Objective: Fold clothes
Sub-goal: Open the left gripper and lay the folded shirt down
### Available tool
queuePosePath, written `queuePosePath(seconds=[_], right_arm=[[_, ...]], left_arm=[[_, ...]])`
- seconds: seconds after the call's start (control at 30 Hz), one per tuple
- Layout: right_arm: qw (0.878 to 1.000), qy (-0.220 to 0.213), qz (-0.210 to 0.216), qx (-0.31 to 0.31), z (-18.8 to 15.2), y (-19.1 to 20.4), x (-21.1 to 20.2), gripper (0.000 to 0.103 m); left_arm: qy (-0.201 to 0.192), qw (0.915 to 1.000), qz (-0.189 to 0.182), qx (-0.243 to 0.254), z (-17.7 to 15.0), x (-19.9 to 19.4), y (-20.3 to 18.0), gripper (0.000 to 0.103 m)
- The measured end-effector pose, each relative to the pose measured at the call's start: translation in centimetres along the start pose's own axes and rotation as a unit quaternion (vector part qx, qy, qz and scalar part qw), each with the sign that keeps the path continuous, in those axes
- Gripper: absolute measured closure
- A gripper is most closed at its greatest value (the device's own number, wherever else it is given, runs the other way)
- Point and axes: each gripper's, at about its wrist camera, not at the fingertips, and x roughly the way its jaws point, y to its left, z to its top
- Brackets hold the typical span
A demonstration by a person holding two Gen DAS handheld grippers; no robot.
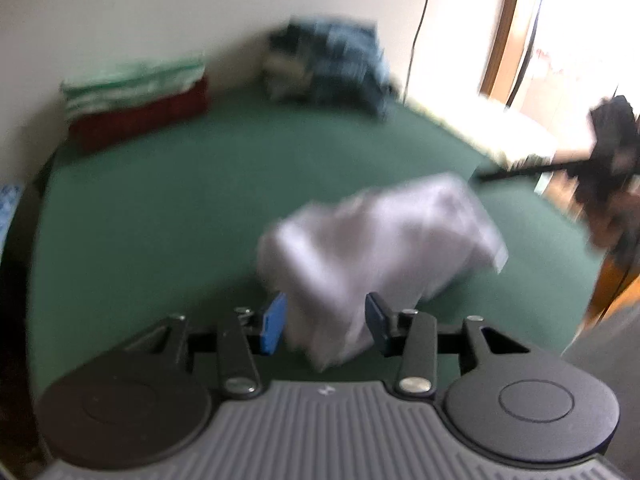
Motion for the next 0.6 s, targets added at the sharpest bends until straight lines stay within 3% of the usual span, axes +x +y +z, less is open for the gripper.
queuePosePath(seconds=[0.07,0.17,0.23,0.3,0.4,0.57,0.6], right_arm=[[1.0,0.001,0.02,-0.012,-0.2,1.5,0.8,0.072],[0.999,0.002,0.025,-0.023,-0.7,2.4,1.9,0.076],[1.0,0.001,0.006,-0.023,-1.1,2.0,2.5,0.089],[1.0,0.0,-0.012,-0.024,-1.6,1.5,3.2,0.103],[0.999,-0.001,-0.04,-0.024,-2.2,0.9,4.1,0.103],[0.998,-0.003,-0.063,-0.029,-2.1,1.3,4.0,0.103],[0.998,-0.013,-0.061,-0.02,-1.8,1.2,3.2,0.094]], left_arm=[[-0.016,0.9992,-0.033,-0.012,0.7,0.7,0.0,0.057],[0.013,0.9984,-0.055,-0.003,0.3,4.6,-0.1,0.057],[0.033,0.9979,-0.055,-0.01,-0.4,7.1,0.5,0.056],[0.026,0.9974,-0.064,-0.017,-0.6,7.6,0.8,0.051],[0.013,0.9965,-0.078,-0.028,-0.8,8.2,1.3,0.049],[0.023,0.9981,-0.055,-0.019,-0.5,6.6,1.4,0.047],[0.018,0.9985,-0.046,-0.023,-0.6,5.9,1.7,0.038]])
